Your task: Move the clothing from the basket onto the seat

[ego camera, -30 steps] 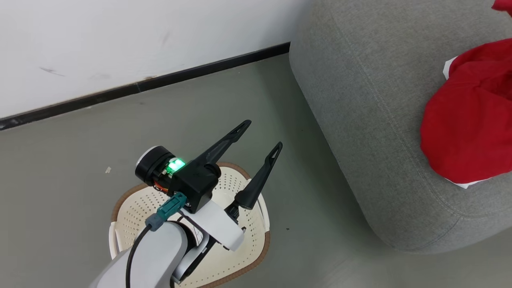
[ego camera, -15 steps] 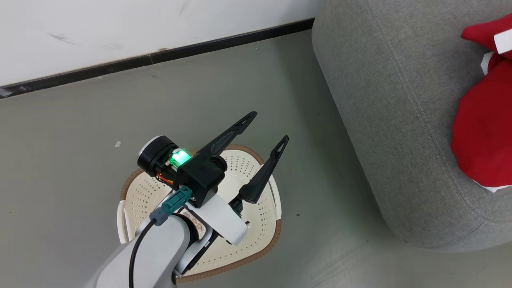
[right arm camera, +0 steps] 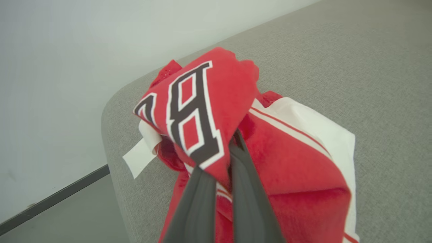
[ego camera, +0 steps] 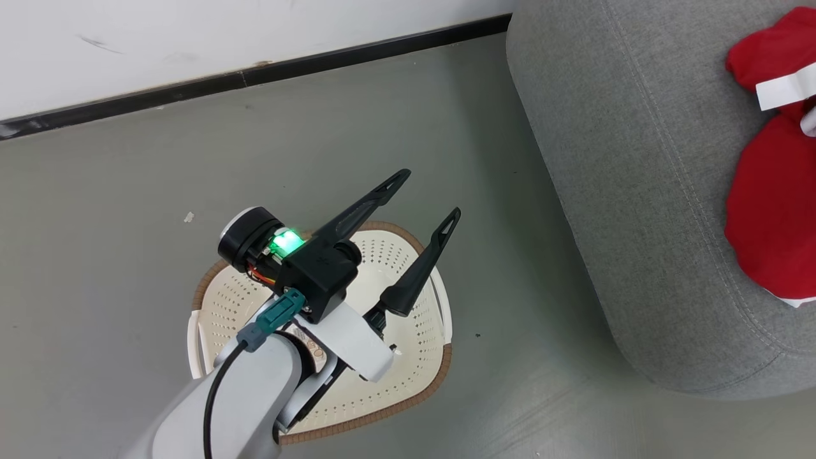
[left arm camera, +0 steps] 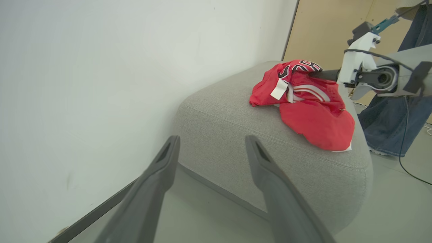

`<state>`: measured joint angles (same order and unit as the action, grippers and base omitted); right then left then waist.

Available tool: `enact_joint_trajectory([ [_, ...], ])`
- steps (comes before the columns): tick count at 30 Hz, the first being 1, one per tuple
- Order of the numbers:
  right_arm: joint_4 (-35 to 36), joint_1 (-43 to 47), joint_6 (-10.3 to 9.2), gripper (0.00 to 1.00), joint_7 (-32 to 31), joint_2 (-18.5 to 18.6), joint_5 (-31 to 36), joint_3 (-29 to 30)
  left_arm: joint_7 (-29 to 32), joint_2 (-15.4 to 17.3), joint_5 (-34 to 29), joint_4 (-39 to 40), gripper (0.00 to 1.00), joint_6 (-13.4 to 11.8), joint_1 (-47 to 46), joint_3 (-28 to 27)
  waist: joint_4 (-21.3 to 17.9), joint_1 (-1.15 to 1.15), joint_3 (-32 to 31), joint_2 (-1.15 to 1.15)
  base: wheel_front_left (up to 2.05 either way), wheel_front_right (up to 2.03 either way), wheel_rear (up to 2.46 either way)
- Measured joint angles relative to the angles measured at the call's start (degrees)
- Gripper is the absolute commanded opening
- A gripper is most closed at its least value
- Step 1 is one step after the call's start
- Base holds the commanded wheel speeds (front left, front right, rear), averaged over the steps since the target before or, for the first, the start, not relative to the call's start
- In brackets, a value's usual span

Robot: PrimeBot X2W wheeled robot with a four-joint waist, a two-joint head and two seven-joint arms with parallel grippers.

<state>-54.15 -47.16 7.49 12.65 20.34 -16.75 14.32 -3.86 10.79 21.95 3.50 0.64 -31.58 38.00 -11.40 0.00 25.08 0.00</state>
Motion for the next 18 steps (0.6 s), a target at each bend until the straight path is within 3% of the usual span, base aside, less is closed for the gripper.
enact_joint_trajectory([
  [1, 0.0, 0.0, 0.00, 0.00, 0.0, 0.1, 0.1, -0.1, -0.1, 0.0, 0.0, -0.1, 1.00, 0.0, 0.0, -0.1, 0.0, 0.00, 0.0, 0.00, 0.00, 0.00, 0.00],
  [3, -0.1, 0.0, 0.00, 0.35, 0.1, 0.2, 0.5, -0.6, -0.3, 0.0, 0.0, -0.3, 1.00, 0.0, 0.0, -0.2, -0.1, 0.00, -0.1, 0.00, 0.00, 0.00, 0.00],
  [4, -0.1, 0.0, 0.00, 0.45, 0.5, 0.3, 0.9, -0.7, -0.4, 0.0, 0.0, -0.4, 1.00, 0.0, 0.0, -0.2, -0.2, 0.00, -0.2, 0.00, 0.00, 0.00, 0.00],
  [5, -0.1, 0.0, 0.00, 0.96, 0.5, 0.3, 1.2, -0.8, -0.5, 0.0, 0.0, -0.6, 1.00, 0.0, 0.0, -0.2, -0.3, 0.00, -0.3, 0.00, 0.00, 0.00, 0.00],
  [6, -0.1, 0.0, 0.00, 1.00, 0.6, 0.3, 1.4, -0.9, -0.6, 0.0, 0.0, -0.7, 1.00, 0.0, 0.0, -0.2, -0.4, 0.00, -0.3, 0.00, 0.00, 0.00, 0.00],
  [18, 1.2, 3.0, 0.01, 1.00, 1.2, -0.8, 2.1, -5.7, -2.4, -0.3, 0.4, -2.5, 1.00, 0.6, 0.0, -0.3, -2.0, 0.00, -2.0, 0.00, 0.00, 0.00, 0.00],
])
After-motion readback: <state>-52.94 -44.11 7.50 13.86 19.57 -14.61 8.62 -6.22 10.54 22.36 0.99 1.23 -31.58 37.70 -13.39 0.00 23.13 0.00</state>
